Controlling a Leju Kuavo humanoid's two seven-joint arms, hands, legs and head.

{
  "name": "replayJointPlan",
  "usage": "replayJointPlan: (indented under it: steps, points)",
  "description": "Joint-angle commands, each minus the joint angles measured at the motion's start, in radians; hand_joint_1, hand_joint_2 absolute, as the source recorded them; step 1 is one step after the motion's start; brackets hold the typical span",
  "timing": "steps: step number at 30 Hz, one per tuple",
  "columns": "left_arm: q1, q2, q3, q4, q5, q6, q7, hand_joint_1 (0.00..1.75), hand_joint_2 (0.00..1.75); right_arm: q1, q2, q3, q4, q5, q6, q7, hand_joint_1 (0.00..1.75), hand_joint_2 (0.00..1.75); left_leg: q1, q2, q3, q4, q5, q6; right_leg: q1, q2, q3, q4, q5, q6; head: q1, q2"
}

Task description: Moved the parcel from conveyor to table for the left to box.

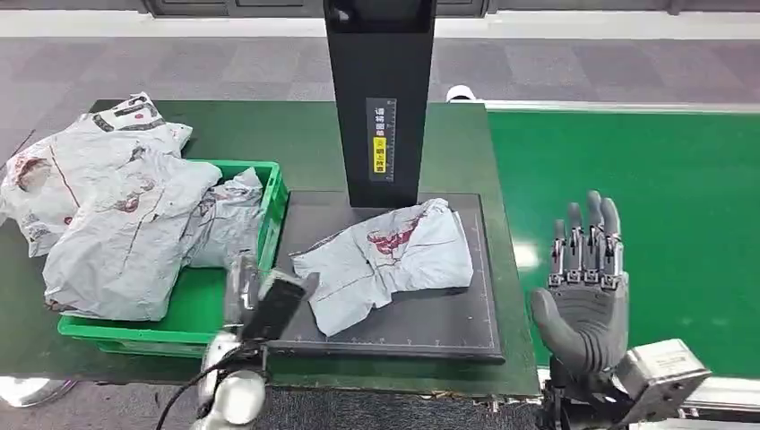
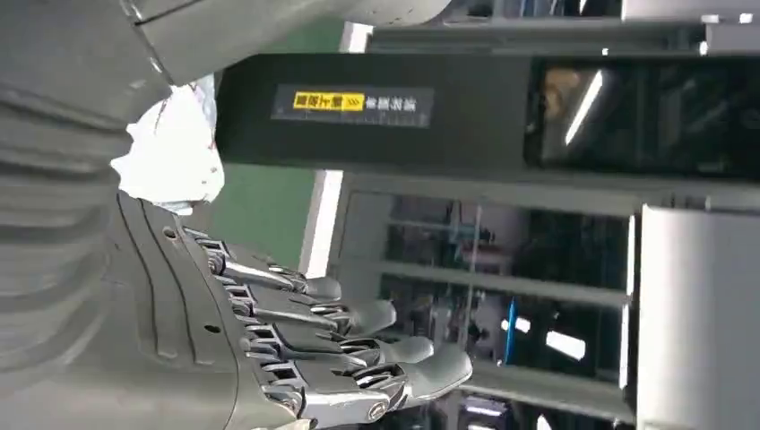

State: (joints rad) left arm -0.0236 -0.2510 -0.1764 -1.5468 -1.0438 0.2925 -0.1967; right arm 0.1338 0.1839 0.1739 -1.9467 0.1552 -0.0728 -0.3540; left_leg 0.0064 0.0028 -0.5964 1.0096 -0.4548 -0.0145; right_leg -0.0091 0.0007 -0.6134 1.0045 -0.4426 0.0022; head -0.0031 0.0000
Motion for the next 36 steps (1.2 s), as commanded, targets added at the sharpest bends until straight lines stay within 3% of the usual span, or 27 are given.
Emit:
replayJointPlan:
  steps: [1,3,7,14,17,30,32,36]
  points:
    - [-0.162,0.020,-0.247,0.185,-0.173,-0.012,0.069,0.00,1.75,0.012,0.045,-0.132,0.028,-0.026,0.028,-0.004,0.00,1.75,-0.001,-0.005,0.002,-0.002,0.001,0.001,-0.001,-0.006,0.004,-0.002,0.000,0.001,0.000,0.000]
    - [-0.217,0.039,-0.328,0.239,-0.244,-0.077,0.050,0.00,1.75,0.004,0.045,-0.139,0.052,-0.052,0.047,0.006,0.00,1.75,-0.001,-0.001,0.003,-0.002,0.001,0.001,-0.002,-0.002,0.004,-0.001,0.000,0.000,0.000,0.000]
    - [-0.393,-0.016,-0.480,0.478,-0.269,-0.179,0.050,0.00,1.75,-0.032,0.053,-0.171,0.120,-0.078,0.079,0.001,0.00,1.75,-0.001,-0.010,0.004,-0.002,0.003,0.002,-0.001,-0.010,0.007,-0.003,0.000,0.001,0.000,0.000]
    - [-0.561,-0.096,-0.572,0.825,-0.106,-0.376,0.023,0.00,1.75,-0.049,0.091,-0.217,0.100,-0.079,0.104,0.036,0.00,1.75,-0.002,-0.007,0.006,-0.002,0.003,0.003,-0.003,-0.008,0.009,-0.004,0.001,0.002,0.000,0.000]
    - [-0.636,-0.098,-0.622,0.970,-0.021,-0.399,0.040,0.00,1.75,-0.059,0.071,-0.200,0.143,-0.085,0.092,0.030,0.00,1.75,-0.003,-0.004,0.005,-0.001,0.002,0.002,-0.003,-0.005,0.007,-0.002,0.001,0.003,0.000,0.000]
    - [-0.774,-0.096,-0.634,1.180,0.057,-0.434,0.128,0.00,1.75,-0.077,0.039,-0.149,0.205,-0.110,0.054,0.010,0.00,1.75,-0.002,0.001,0.005,-0.001,0.001,0.002,-0.002,0.000,0.006,-0.002,0.002,0.003,0.000,0.000]
    - [-0.814,-0.074,-0.623,1.213,0.042,-0.410,0.197,0.00,1.75,-0.082,0.035,-0.138,0.219,-0.114,0.053,0.006,0.00,1.75,-0.002,0.000,0.006,-0.001,0.002,0.003,-0.002,0.000,0.007,-0.003,0.002,0.003,0.000,0.000]
    - [-0.837,-0.057,-0.615,1.223,0.041,-0.402,0.198,0.00,1.75,-0.085,0.034,-0.134,0.224,-0.115,0.050,0.002,0.00,1.75,-0.002,0.003,0.004,0.000,0.001,0.002,-0.002,0.003,0.005,-0.001,0.003,0.002,0.000,0.000]
